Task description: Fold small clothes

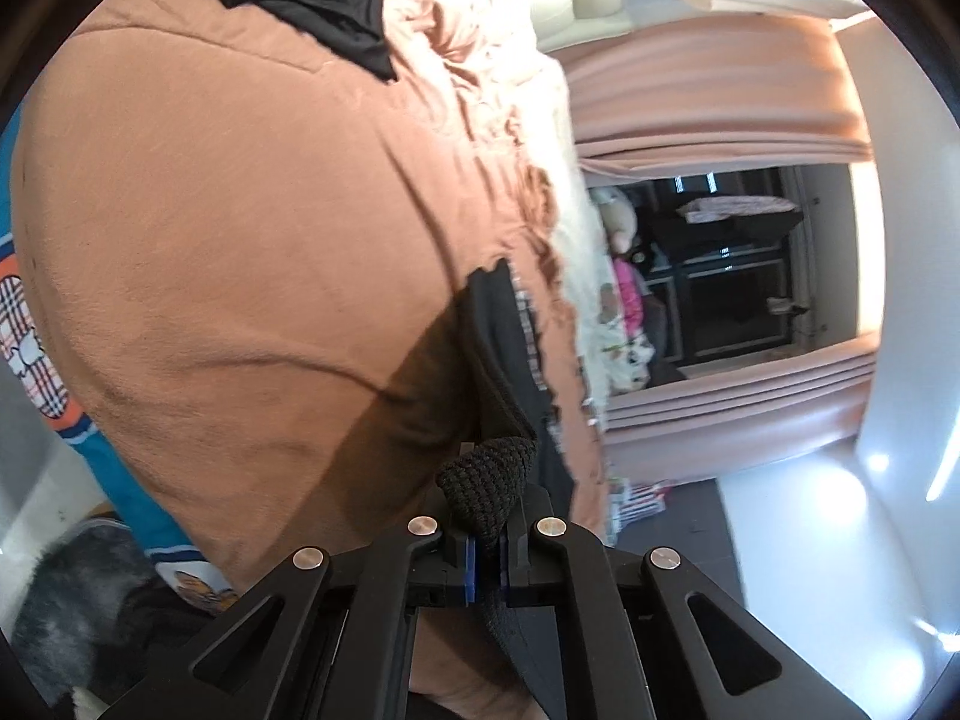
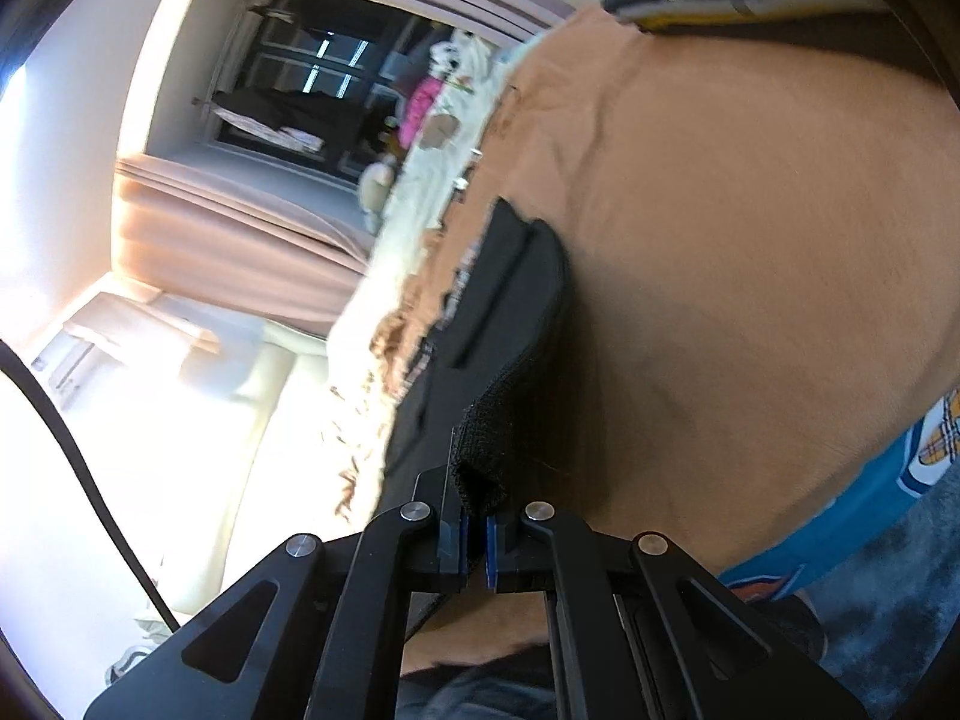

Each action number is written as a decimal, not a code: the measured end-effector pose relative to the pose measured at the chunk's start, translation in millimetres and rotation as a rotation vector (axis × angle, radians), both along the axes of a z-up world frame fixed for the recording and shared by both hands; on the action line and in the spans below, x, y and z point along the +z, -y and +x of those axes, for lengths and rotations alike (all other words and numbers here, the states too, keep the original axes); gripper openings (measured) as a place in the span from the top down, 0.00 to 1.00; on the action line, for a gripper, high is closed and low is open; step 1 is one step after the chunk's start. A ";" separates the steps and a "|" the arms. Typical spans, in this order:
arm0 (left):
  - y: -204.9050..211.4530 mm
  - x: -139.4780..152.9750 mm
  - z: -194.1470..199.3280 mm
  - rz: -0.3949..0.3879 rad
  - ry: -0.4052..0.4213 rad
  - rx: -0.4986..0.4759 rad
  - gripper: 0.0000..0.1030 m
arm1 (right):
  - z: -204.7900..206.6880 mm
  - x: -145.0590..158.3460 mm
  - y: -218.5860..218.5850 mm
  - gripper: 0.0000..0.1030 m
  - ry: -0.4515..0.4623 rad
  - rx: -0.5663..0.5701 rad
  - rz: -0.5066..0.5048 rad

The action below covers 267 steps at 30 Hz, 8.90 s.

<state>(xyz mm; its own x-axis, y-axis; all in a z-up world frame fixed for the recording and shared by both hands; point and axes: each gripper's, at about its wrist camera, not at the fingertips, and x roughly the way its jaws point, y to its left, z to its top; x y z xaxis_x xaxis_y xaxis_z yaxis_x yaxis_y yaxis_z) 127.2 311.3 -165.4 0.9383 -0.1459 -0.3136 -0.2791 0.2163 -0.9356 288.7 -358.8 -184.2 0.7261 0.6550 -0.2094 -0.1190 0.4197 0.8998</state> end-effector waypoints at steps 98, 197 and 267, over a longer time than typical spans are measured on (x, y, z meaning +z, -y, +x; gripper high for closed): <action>-59.8 -29.0 255.1 0.102 -0.330 -0.019 0.96 | 283.4 25.3 -78.4 1.00 -0.223 -0.077 -0.174; -44.2 -31.6 361.4 0.785 -0.676 -0.483 0.92 | 382.4 65.5 -165.8 0.94 -0.127 0.249 -0.870; 26.7 -17.2 219.3 0.895 -0.738 -0.534 0.56 | 205.7 72.0 -147.1 0.37 -0.130 0.293 -1.095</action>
